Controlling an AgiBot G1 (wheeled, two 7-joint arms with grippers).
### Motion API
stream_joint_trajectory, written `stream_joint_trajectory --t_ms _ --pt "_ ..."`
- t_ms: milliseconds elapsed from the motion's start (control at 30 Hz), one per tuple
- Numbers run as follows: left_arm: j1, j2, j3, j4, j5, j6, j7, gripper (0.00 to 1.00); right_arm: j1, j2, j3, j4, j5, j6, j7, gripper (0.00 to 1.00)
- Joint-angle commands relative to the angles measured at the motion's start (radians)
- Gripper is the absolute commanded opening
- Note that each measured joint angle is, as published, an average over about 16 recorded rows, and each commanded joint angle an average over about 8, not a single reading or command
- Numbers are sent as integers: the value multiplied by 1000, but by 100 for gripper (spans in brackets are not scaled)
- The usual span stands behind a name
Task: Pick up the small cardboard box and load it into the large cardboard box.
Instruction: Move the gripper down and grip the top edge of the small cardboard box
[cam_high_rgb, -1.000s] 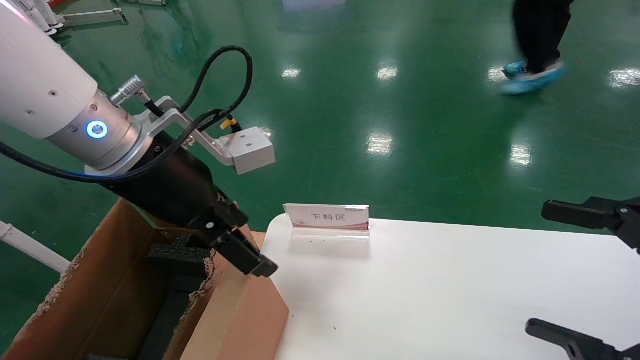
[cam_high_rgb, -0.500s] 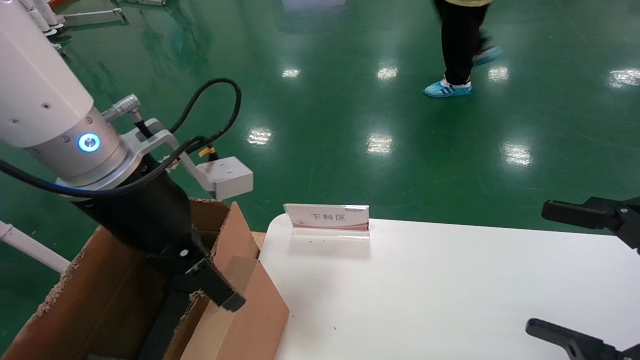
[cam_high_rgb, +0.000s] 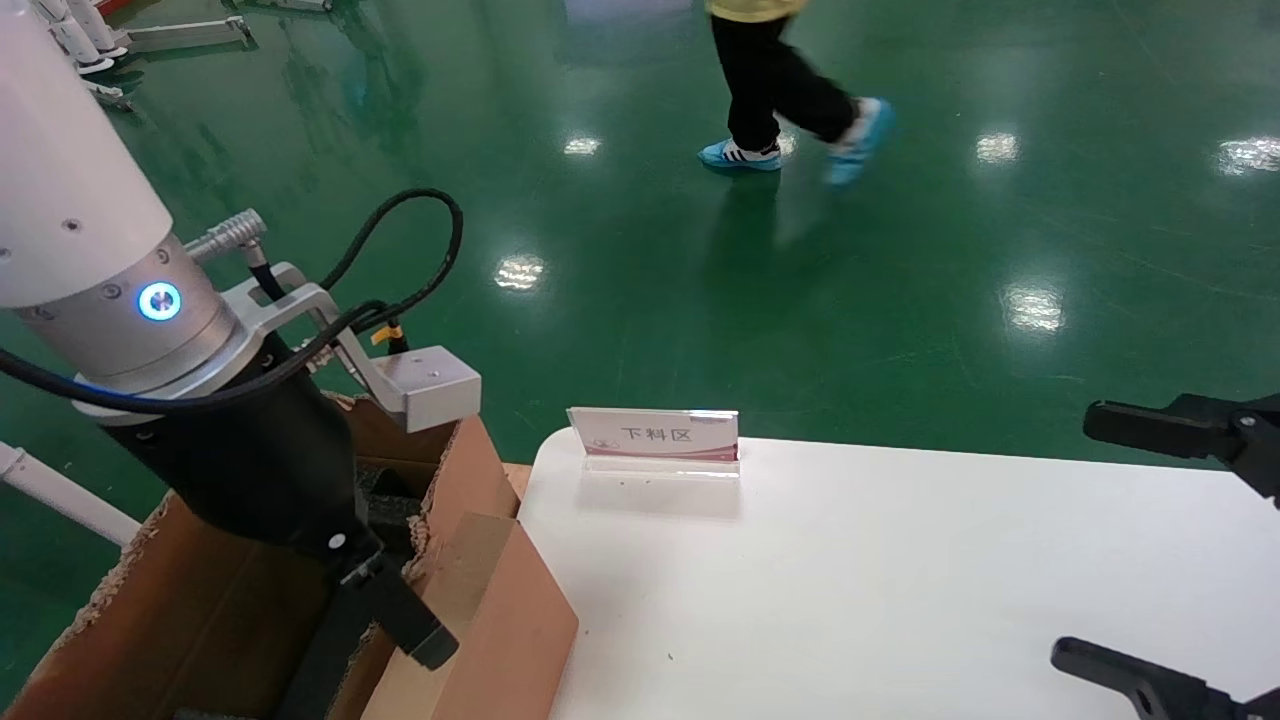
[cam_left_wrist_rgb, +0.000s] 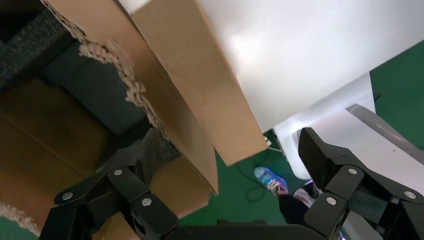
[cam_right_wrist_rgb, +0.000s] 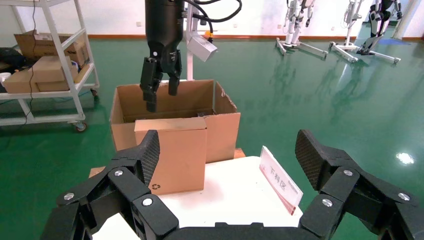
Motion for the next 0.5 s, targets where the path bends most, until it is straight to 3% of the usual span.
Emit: stream_joint_trajectory --t_ms 33,500 --pt "-13 10 23 -1 -15 0 -10 100 0 0 0 0 0 0 0 100" --pt "-51 42 79 0 -67 0 -25 100 0 0 0 0 0 0 0 100"
